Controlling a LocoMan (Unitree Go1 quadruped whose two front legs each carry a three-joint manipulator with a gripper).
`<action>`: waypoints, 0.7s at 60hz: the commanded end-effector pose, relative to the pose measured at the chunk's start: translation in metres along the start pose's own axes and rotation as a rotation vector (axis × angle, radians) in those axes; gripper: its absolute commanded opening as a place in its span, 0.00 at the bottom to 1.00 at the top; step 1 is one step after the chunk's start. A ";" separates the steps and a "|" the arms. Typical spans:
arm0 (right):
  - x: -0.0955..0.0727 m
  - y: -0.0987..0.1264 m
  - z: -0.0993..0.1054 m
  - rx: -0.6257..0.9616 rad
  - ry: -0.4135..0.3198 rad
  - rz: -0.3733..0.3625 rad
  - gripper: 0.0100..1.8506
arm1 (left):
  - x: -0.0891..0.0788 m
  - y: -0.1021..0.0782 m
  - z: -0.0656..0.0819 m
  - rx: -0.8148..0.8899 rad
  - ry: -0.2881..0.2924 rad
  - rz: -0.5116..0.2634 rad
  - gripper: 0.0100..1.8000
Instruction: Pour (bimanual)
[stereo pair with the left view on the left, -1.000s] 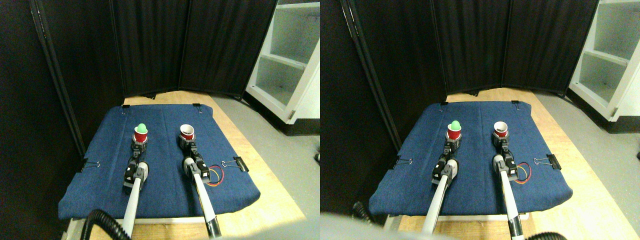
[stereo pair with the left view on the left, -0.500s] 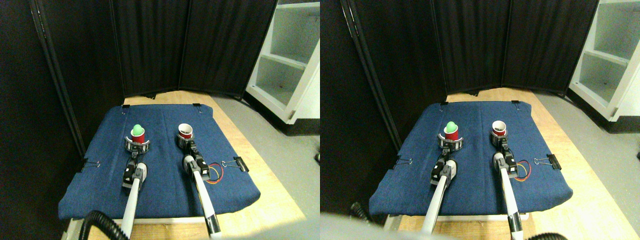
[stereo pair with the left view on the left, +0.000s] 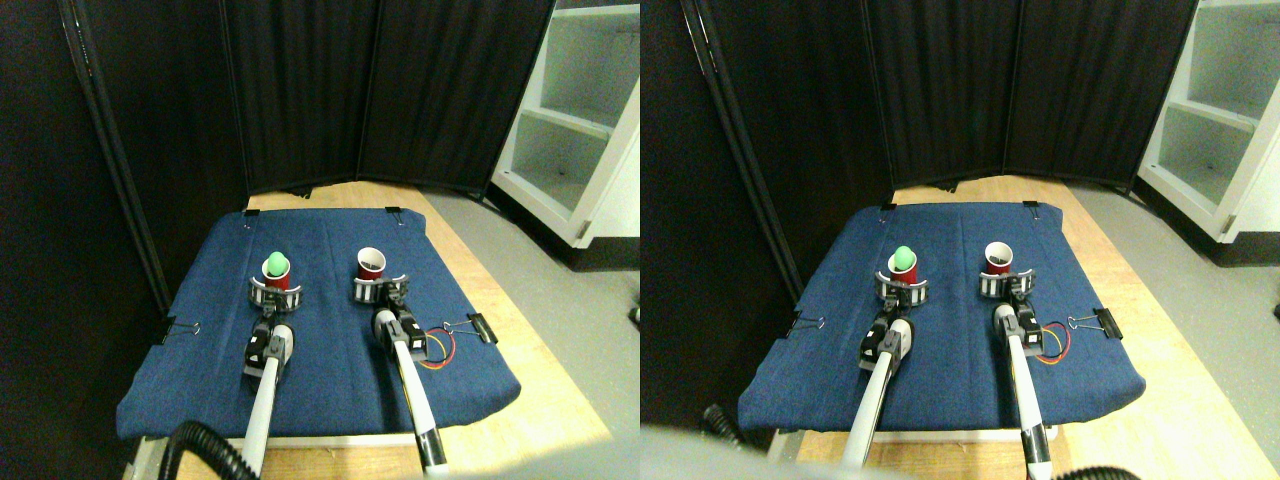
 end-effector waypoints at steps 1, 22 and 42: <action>-0.004 0.008 -0.001 -0.008 0.013 0.051 0.91 | -0.004 -0.003 -0.004 0.008 0.039 -0.005 0.73; -0.027 0.032 -0.010 -0.064 0.057 0.131 0.89 | -0.036 -0.039 -0.009 0.058 0.088 -0.058 0.71; -0.039 0.045 -0.012 -0.076 0.094 0.180 0.85 | -0.054 -0.057 -0.016 0.105 0.117 -0.091 0.70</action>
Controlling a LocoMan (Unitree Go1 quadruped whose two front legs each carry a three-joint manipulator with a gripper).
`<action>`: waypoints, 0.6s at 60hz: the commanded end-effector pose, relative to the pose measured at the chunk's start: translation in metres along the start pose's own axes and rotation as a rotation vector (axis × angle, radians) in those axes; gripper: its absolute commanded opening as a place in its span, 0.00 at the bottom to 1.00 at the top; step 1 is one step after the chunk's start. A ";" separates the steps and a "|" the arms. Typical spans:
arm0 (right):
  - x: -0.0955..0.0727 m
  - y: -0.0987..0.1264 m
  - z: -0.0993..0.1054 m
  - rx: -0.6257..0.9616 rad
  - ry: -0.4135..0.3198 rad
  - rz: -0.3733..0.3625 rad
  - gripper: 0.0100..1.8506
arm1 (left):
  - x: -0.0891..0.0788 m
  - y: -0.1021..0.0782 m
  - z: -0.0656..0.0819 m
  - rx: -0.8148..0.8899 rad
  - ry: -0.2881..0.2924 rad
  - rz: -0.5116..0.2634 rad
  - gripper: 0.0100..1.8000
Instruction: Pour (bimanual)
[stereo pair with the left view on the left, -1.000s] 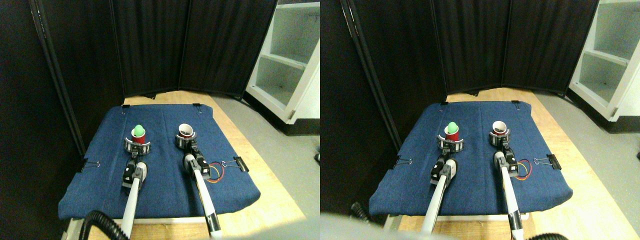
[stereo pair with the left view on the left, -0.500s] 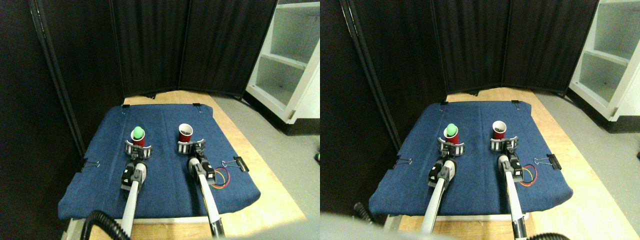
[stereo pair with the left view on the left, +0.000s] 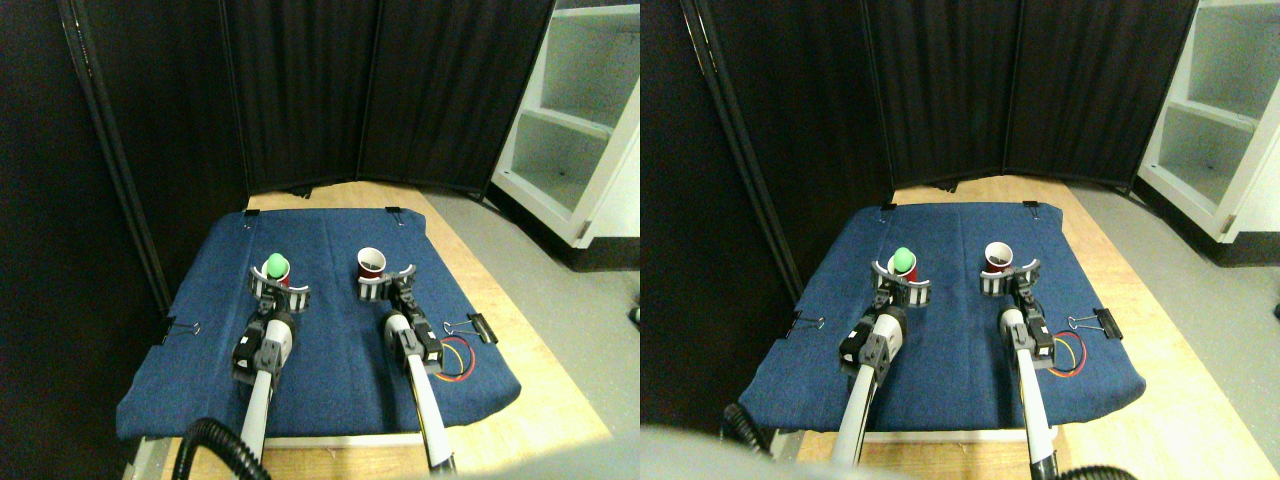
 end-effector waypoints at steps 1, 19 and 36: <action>-0.004 0.011 0.000 -0.018 -0.010 0.045 0.85 | -0.004 -0.011 -0.001 0.068 -0.005 -0.060 0.71; -0.018 0.022 0.001 -0.111 -0.030 0.093 0.79 | -0.018 -0.026 0.008 0.618 0.061 -0.096 0.82; -0.030 0.036 -0.003 -0.106 -0.035 0.146 0.70 | -0.043 -0.056 -0.007 1.271 0.015 -0.457 0.89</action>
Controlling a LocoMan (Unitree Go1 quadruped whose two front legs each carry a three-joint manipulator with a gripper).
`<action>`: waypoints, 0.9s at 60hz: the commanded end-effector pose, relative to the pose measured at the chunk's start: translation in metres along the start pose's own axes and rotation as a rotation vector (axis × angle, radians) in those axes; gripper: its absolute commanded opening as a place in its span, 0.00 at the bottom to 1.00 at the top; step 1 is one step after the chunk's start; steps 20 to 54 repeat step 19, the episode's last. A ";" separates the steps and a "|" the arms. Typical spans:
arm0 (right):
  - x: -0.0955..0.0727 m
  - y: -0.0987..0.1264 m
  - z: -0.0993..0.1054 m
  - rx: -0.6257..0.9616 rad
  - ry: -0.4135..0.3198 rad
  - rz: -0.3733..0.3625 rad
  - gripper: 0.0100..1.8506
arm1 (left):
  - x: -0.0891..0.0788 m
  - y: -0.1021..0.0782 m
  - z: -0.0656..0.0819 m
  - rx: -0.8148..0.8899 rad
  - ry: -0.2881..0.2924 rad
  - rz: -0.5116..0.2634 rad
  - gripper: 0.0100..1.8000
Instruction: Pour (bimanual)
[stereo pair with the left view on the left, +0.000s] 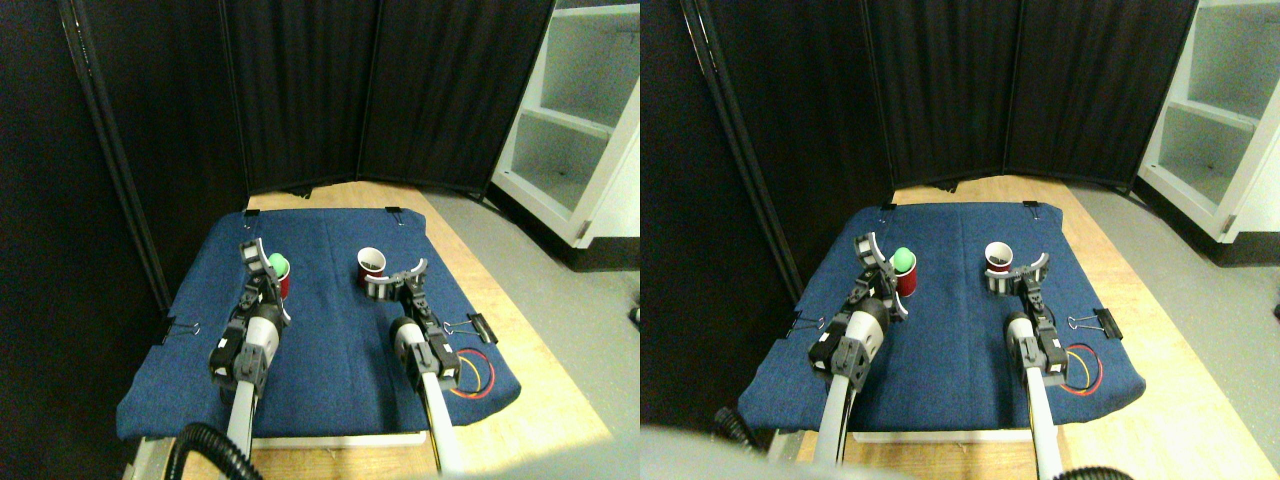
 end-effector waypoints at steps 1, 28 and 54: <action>-0.003 0.014 -0.003 0.011 0.014 0.069 0.70 | -0.006 -0.016 0.013 0.188 -0.093 -0.159 0.89; -0.005 0.020 -0.009 0.003 0.010 0.095 0.69 | -0.009 -0.022 0.016 0.437 -0.133 -0.292 0.76; -0.005 0.020 -0.009 0.003 0.010 0.095 0.69 | -0.009 -0.022 0.016 0.437 -0.133 -0.292 0.76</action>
